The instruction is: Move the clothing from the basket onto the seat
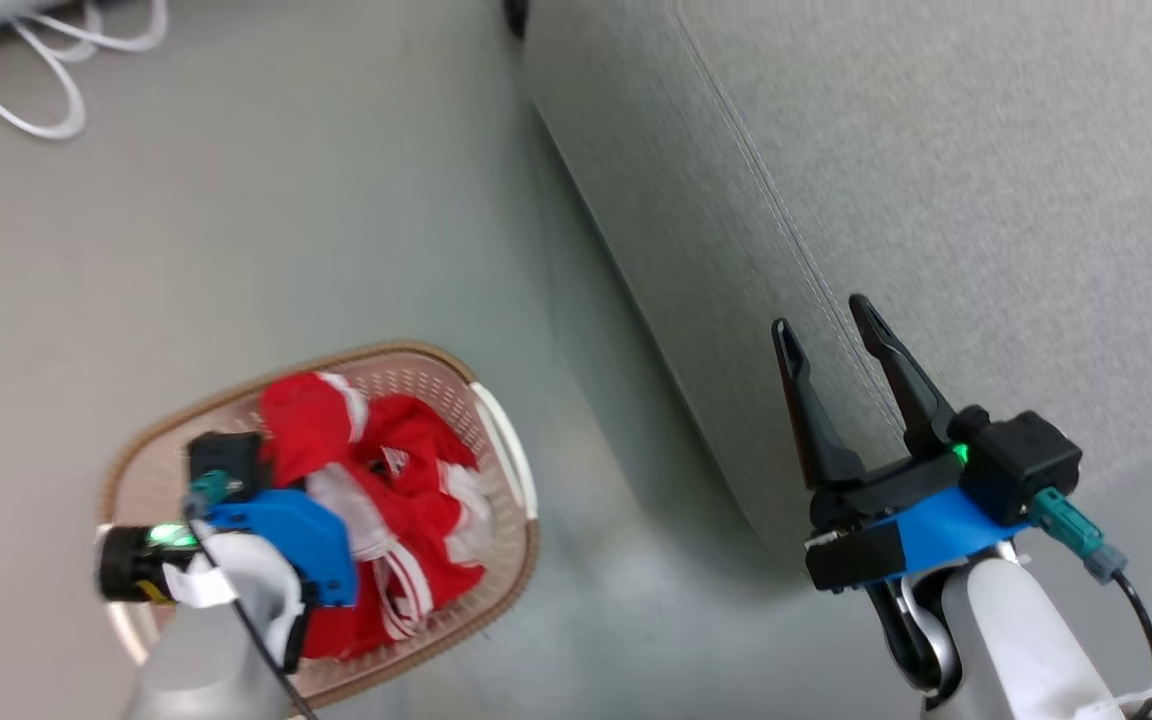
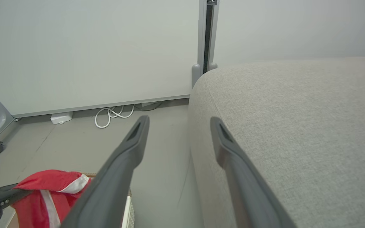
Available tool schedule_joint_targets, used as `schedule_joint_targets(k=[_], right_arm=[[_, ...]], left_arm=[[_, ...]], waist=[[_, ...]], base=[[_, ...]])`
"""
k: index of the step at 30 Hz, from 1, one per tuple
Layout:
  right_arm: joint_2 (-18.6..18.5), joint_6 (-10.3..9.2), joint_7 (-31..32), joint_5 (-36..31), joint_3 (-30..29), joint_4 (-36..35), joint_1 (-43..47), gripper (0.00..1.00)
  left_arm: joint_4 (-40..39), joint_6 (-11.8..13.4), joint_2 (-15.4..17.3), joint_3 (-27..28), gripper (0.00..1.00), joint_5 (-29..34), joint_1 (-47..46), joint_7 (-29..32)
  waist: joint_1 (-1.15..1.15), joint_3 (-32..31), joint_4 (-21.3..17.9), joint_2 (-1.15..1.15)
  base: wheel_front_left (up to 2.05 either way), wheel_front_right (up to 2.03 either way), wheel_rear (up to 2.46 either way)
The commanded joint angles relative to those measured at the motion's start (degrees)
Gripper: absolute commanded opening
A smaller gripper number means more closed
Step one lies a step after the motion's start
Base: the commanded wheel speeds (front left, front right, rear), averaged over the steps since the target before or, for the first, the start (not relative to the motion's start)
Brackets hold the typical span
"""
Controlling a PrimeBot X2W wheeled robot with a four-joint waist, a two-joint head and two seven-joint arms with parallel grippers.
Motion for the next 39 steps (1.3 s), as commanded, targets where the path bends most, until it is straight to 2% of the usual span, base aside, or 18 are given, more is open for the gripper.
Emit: schedule_joint_targets(k=[1,8,20,27,39], right_arm=[[-0.1,0.01,-0.2,-0.5,-0.3,0.5,0.9,1.0],[-0.1,0.01,-0.2,-2.6,-1.2,3.3,3.3,1.0],[-0.2,0.01,1.5,-3.7,-2.5,5.2,7.9,1.0],[-0.1,0.01,2.5,-3.6,-3.2,4.7,10.8,1.0],[-0.1,0.01,3.7,-3.0,-2.8,3.6,12.7,1.0]], left_arm=[[-0.6,-0.5,-0.5,-0.6,0.0,-0.2,1.0,-0.3],[-7.2,-1.4,-3.4,-6.8,0.0,-1.7,3.3,-0.3],[-18.1,-1.3,-3.9,-25.3,0.0,-11.7,4.3,-0.3],[-22.7,-1.3,-3.9,-33.9,0.0,-17.2,0.8,-0.3],[-25.0,-0.7,-3.9,-41.5,0.0,-23.3,-7.5,0.1]], waist=[[0.0,-5.0,4.2,0.0],[0.0,-13.3,9.5,0.0],[0.0,-23.7,16.3,0.0],[0.0,-27.1,19.1,0.0],[0.0,-29.2,20.9,0.0]], base=[[0.0,0.0,0.0],[0.0,0.0,0.0],[0.0,0.0,0.0],[0.0,0.0,0.0],[0.0,0.0,0.0]])
